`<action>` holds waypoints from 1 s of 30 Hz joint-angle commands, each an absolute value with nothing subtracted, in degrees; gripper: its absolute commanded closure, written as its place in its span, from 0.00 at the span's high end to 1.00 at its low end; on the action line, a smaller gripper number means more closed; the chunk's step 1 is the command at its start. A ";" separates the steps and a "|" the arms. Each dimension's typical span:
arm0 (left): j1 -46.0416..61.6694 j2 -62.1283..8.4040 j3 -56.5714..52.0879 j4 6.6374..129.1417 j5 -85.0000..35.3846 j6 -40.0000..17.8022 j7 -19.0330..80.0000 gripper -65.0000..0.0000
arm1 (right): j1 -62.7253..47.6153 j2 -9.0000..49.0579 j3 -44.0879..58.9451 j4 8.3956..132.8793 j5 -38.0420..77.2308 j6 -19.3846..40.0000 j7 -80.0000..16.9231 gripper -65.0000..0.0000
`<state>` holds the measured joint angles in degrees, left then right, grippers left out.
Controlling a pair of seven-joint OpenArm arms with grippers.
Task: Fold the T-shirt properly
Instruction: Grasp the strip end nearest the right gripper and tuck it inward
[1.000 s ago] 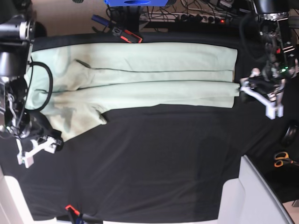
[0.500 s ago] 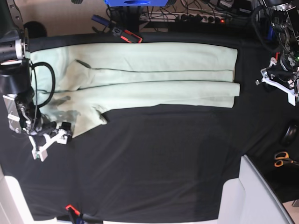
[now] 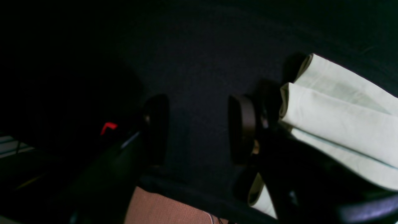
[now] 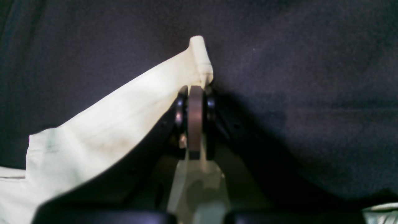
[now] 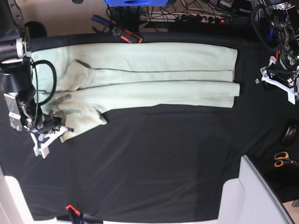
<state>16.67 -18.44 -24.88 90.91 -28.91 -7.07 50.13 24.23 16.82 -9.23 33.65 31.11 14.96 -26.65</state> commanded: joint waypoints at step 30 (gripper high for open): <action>16.75 -20.88 -25.54 91.65 -28.70 -6.90 49.27 0.47 | -6.29 12.09 13.58 92.35 31.60 10.95 -55.96 0.00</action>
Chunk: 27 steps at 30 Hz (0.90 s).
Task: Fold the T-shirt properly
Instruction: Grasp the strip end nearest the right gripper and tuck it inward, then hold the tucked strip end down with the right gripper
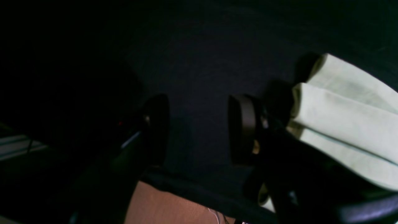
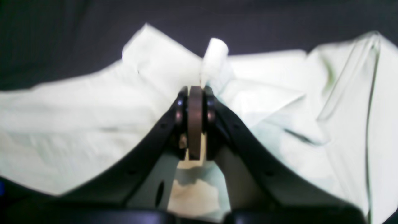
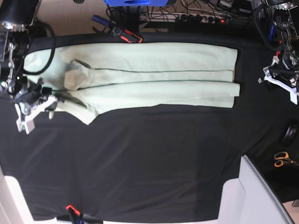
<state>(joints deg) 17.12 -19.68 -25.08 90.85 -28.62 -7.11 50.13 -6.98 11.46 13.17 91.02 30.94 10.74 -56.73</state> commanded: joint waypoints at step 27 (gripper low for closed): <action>15.43 -22.37 -25.10 89.10 -28.62 -6.90 49.19 0.47 | -23.87 9.71 13.32 102.90 31.78 11.38 -55.69 0.00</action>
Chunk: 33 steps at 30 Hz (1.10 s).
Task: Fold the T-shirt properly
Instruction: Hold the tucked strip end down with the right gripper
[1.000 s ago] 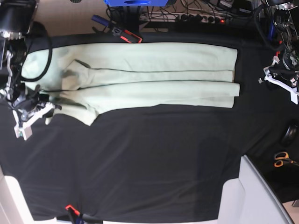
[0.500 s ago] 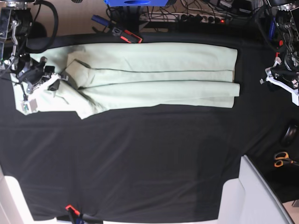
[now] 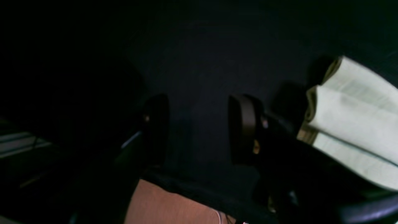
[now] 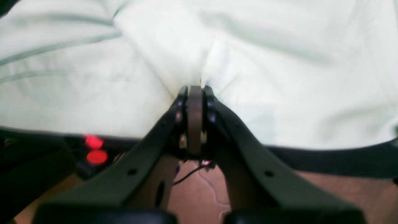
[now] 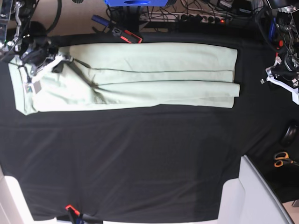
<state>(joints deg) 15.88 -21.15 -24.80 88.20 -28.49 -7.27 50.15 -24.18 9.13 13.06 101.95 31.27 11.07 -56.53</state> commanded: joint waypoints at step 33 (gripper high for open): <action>15.43 -22.46 -25.54 89.10 -28.62 -6.90 49.19 0.47 | -29.49 -0.66 19.38 109.93 31.25 8.40 -50.86 0.44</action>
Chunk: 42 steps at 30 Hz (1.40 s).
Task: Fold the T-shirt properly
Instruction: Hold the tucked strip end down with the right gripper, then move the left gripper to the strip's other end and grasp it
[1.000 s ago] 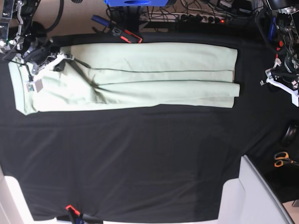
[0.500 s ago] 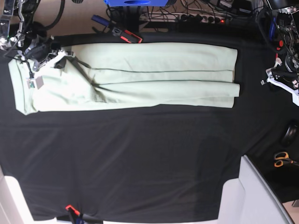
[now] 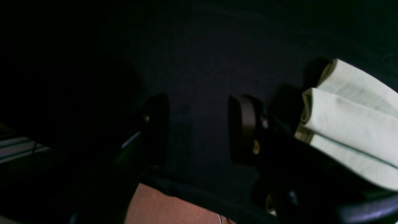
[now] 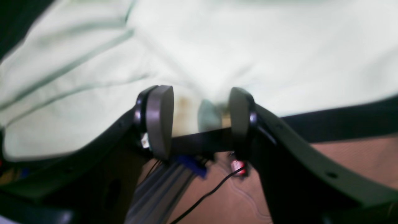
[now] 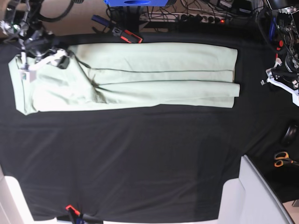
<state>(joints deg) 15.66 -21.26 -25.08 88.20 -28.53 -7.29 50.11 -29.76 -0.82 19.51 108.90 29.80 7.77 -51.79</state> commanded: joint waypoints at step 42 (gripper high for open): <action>5.41 -16.57 -31.78 102.55 -37.58 -7.08 73.71 0.46 | -24.66 1.45 18.86 107.47 31.69 8.57 -51.38 0.00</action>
<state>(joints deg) 5.30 -15.59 -31.35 102.02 -37.82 -7.33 73.32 -24.77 1.08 18.61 106.39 31.14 8.43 -52.07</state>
